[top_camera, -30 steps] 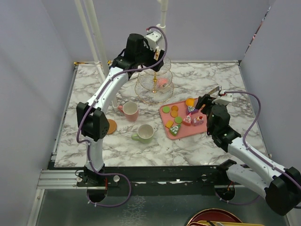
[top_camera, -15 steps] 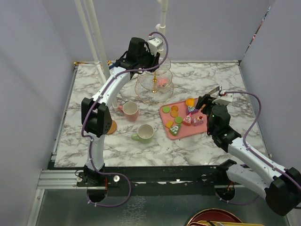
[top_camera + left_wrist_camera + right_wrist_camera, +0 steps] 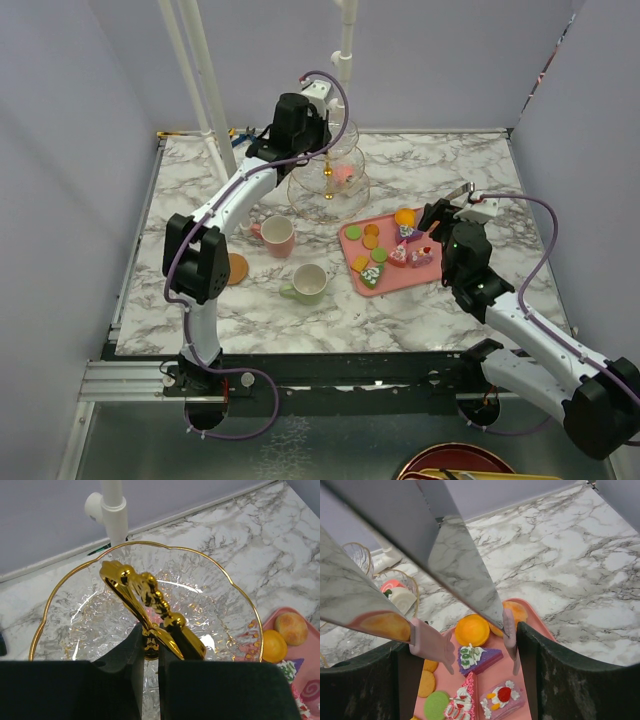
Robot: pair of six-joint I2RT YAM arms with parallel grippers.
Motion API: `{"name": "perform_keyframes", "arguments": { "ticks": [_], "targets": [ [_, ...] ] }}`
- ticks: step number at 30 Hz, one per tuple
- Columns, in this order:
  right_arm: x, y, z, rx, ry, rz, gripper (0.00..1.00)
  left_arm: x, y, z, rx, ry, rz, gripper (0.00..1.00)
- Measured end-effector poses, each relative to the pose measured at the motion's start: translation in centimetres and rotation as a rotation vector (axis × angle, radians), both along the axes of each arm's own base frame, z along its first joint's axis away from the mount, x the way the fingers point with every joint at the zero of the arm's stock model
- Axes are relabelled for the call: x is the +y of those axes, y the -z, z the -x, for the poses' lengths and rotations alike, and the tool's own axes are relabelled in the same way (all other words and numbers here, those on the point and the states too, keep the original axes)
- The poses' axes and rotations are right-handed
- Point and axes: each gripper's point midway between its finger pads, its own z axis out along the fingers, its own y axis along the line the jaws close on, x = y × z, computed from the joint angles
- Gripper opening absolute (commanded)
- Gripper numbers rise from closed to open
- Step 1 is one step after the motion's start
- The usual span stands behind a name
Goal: Serve the afternoon tea
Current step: Adjust the desert table at the center of the board.
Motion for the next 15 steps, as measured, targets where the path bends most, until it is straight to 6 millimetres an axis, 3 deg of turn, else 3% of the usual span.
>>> {"name": "perform_keyframes", "arguments": {
  "ticks": [8,12,15],
  "targets": [
    [-0.2,-0.4,-0.1,-0.006,0.006,-0.003,0.71,-0.1,-0.1,0.0,0.015,-0.208,0.060,0.00],
    [-0.2,-0.2,0.0,0.002,0.008,-0.005,0.71,-1.6,-0.2,0.9,0.006,-0.240,0.051,0.01],
    [-0.3,0.3,0.1,0.023,0.012,-0.003,0.70,-2.8,-0.6,1.5,-0.006,-0.248,0.050,0.23]
  ]
}}
